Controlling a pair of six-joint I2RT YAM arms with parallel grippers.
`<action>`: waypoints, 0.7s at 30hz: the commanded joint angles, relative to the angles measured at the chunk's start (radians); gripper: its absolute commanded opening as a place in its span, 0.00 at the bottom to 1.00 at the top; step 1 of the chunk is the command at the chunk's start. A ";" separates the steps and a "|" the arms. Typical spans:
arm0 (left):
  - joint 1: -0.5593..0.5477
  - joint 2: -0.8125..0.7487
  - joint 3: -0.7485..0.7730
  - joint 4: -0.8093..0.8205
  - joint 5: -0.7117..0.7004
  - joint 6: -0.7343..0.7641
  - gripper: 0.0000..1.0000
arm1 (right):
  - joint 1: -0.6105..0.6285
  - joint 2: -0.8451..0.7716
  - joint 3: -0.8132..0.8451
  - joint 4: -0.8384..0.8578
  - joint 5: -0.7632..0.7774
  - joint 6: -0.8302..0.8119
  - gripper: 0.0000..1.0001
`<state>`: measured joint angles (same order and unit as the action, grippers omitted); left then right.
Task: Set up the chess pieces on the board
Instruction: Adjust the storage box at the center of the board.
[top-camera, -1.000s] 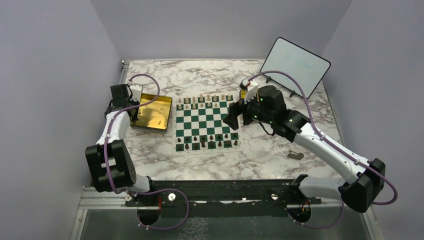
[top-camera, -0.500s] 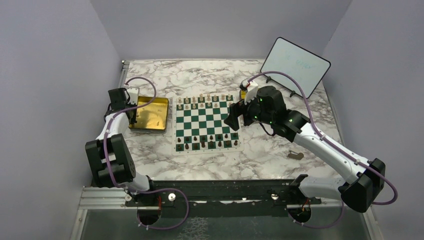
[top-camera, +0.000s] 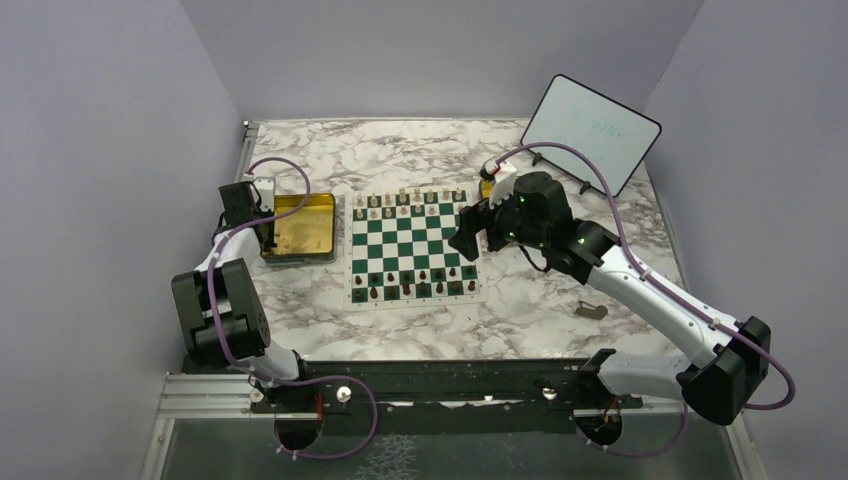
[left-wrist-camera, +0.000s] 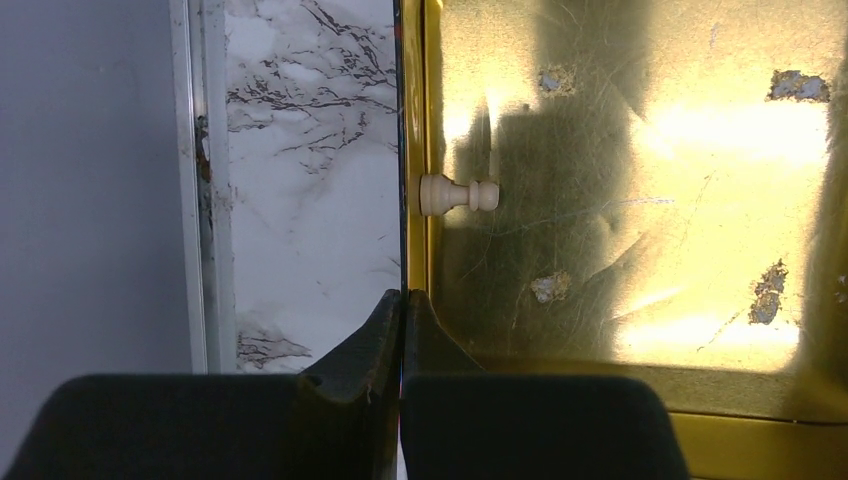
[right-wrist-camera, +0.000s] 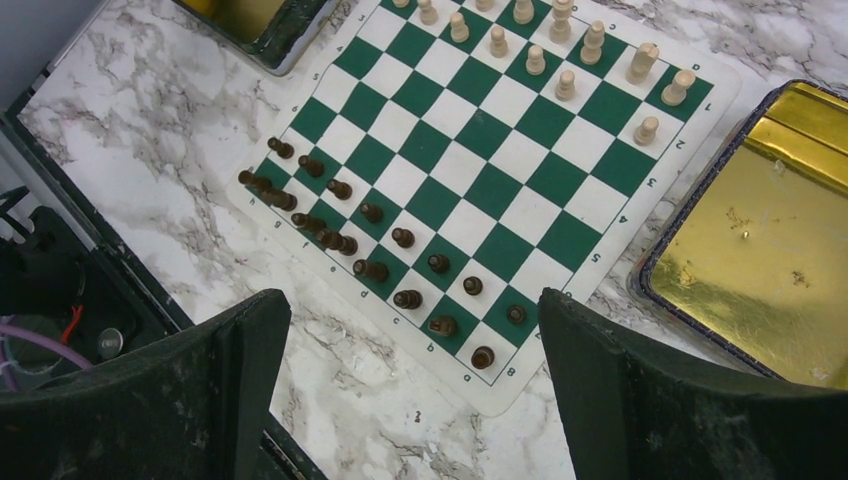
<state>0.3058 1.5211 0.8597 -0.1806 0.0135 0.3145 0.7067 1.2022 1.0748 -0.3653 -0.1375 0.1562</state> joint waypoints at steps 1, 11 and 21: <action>0.006 0.025 0.006 0.062 0.023 -0.058 0.00 | 0.001 0.001 0.009 -0.003 0.027 -0.007 1.00; 0.004 0.025 -0.005 0.058 0.063 -0.099 0.22 | 0.000 0.001 -0.004 -0.021 0.054 -0.010 1.00; 0.004 -0.046 0.046 0.039 0.099 -0.185 0.99 | 0.000 -0.016 -0.036 0.000 0.048 0.060 1.00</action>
<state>0.3058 1.5387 0.8593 -0.1471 0.0704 0.1806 0.7067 1.2003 1.0584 -0.3683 -0.1127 0.1730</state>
